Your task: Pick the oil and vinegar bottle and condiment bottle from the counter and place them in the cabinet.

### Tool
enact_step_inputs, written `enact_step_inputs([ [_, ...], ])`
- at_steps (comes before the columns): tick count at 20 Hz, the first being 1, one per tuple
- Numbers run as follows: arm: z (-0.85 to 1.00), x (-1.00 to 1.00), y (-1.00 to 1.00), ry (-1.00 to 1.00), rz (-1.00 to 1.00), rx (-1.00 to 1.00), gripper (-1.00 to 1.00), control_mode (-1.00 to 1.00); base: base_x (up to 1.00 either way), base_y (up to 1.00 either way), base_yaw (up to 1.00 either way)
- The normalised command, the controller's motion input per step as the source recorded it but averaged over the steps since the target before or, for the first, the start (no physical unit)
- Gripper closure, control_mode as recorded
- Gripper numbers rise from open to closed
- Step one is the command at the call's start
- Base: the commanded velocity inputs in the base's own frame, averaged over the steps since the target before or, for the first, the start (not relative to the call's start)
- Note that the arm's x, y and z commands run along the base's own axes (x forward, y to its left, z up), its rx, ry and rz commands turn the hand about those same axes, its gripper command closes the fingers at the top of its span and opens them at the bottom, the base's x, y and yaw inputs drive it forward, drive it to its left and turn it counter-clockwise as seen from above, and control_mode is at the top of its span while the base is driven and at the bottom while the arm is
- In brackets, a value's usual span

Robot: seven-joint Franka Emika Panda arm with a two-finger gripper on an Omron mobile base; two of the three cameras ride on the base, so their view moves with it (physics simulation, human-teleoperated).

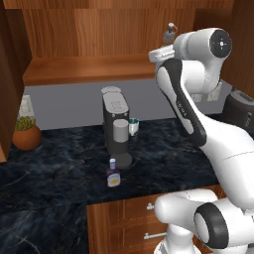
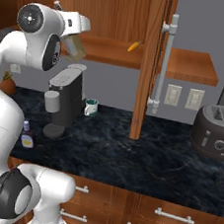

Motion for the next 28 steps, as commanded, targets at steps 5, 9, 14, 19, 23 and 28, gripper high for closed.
enact_step_inputs([
  [5, 0.06, 0.57, -0.18, -0.04, -0.09, 0.09, 1.0, -1.0, 0.0, 0.0, 0.0],
  [9, 0.0, 0.65, -0.17, -0.01, -0.06, 0.15, 1.0, -1.0, 0.0, 0.0, 0.0],
  [14, 0.0, 0.61, -0.11, 0.0, -0.02, 0.17, 1.0, -1.0, 0.0, 0.0, 0.0],
  [19, -0.06, 0.44, -0.02, 0.0, 0.0, 0.14, 1.0, -1.0, 0.0, 0.0, 0.0],
  [23, -0.16, 0.26, 0.0, 0.02, 0.0, 0.08, 1.0, -1.0, 0.0, 0.0, 0.0],
  [28, -0.07, 0.09, 0.0, 0.05, 0.0, 0.01, 1.0, -1.0, 0.0, 0.0, 0.0],
])
